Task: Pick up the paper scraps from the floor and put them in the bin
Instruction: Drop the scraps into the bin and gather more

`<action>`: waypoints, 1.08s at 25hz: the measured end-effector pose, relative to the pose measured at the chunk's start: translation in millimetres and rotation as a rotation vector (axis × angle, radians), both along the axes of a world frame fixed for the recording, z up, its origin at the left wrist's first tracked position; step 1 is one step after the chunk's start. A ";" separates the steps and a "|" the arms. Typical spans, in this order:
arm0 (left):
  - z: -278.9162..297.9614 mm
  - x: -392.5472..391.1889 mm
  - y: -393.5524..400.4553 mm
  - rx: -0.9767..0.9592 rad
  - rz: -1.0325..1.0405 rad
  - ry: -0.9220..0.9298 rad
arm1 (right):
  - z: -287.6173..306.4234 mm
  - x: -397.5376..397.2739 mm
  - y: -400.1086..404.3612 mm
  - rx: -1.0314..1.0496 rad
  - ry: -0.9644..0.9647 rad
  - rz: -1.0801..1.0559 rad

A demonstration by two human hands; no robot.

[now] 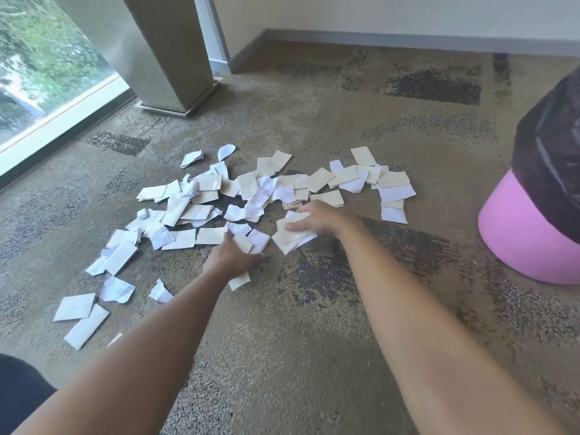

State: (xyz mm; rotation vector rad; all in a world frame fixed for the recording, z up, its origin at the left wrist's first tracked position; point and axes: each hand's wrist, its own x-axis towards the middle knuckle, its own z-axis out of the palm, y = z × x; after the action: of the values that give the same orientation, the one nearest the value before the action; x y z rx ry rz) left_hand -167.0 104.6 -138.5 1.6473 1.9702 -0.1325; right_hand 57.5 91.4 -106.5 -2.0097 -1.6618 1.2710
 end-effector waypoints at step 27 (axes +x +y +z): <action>24.6 0.0 -5.7 0.254 -0.244 -0.044 | -28.9 -52.1 -24.2 -0.031 -0.169 -0.174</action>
State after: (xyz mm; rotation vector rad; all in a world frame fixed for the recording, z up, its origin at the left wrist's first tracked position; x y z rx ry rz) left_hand -166.9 98.9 -114.0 2.0333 1.8064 0.0657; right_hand 5.4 67.2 -135.4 -2.2804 -1.5030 1.1010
